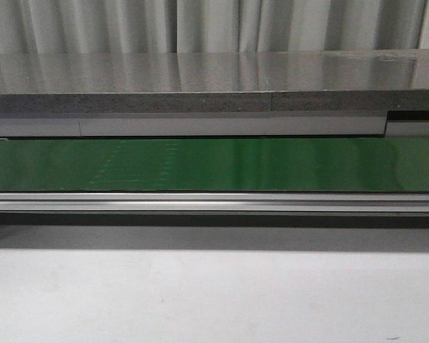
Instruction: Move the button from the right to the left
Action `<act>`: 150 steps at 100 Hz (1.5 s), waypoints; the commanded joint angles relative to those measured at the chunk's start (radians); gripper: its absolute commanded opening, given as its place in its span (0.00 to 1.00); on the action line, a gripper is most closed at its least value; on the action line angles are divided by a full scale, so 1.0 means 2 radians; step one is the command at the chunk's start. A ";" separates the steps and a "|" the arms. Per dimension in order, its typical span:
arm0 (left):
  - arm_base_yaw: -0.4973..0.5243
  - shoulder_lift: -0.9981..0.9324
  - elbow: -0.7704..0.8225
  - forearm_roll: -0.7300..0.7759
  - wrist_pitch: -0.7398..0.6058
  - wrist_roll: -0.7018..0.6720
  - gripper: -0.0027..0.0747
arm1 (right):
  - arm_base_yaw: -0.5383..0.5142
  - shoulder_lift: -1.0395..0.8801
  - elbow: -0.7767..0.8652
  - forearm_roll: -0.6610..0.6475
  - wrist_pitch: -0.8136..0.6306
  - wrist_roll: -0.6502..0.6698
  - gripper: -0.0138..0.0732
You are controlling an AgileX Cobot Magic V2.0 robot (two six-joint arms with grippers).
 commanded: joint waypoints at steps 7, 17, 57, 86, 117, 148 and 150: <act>-0.003 -0.018 0.020 -0.001 -0.040 -0.002 0.04 | 0.000 0.002 -0.012 -0.041 -0.040 0.030 0.08; -0.003 -0.018 0.020 -0.001 -0.040 -0.002 0.04 | 0.001 0.001 -0.012 -0.111 -0.040 0.105 0.08; -0.003 -0.018 0.020 -0.001 -0.040 -0.002 0.04 | 0.001 -0.031 0.069 -0.242 -0.156 0.287 0.08; -0.003 -0.018 0.020 -0.001 -0.040 -0.002 0.04 | 0.001 -0.118 0.128 -0.246 -0.155 0.287 0.08; -0.003 -0.018 0.020 -0.001 -0.040 -0.002 0.04 | 0.001 -0.213 0.181 -0.246 -0.151 0.287 0.08; -0.003 -0.018 0.020 -0.001 -0.040 -0.002 0.04 | 0.001 -0.211 0.191 -0.246 -0.147 0.288 0.08; -0.003 -0.018 0.020 -0.001 -0.040 -0.002 0.04 | 0.001 -0.211 0.191 -0.246 -0.147 0.288 0.08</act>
